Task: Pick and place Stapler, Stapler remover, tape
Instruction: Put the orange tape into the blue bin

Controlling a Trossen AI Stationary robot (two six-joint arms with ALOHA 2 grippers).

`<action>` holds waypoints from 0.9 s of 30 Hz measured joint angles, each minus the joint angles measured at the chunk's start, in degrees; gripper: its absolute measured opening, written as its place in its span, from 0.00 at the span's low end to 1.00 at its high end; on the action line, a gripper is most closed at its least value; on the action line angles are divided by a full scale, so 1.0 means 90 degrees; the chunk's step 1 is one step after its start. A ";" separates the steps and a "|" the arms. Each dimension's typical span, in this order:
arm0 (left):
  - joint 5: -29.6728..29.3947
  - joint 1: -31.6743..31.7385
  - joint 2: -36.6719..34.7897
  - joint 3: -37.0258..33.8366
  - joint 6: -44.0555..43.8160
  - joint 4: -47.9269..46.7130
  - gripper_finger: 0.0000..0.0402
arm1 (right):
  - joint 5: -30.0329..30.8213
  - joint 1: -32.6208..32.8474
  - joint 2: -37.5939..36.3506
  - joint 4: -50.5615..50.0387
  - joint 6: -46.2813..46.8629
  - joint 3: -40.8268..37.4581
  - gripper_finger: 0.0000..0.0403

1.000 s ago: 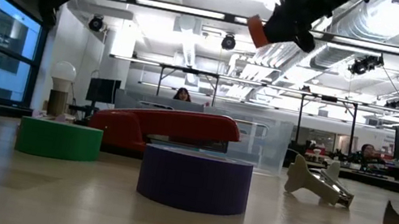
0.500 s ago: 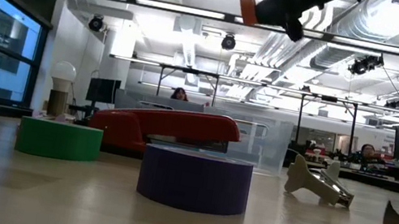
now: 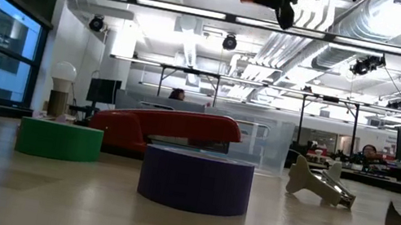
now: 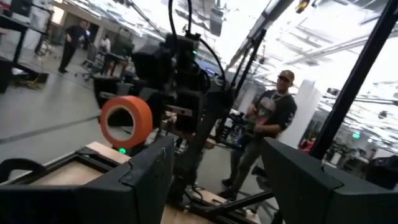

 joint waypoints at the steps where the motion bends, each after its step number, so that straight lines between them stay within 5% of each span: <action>1: 0.0102 0.0055 0.0140 0.0118 -0.0048 0.0021 0.59 | -0.0142 0.0000 0.0000 0.0136 0.0005 0.0000 0.08; 7: 0.1206 0.0581 0.0956 0.0908 -0.0570 0.0030 0.59 | -0.1058 0.0002 0.0000 0.0798 0.0092 0.0000 0.08; 19: 0.1237 0.0902 0.2635 0.2344 -0.0261 -0.0916 0.59 | -0.1345 0.0007 0.0000 0.0803 0.0252 0.0000 0.08; 27: 0.1243 0.0898 0.3070 0.3005 0.0168 -0.1503 0.59 | -0.1340 0.0007 0.0000 0.0369 0.0245 -0.0002 0.08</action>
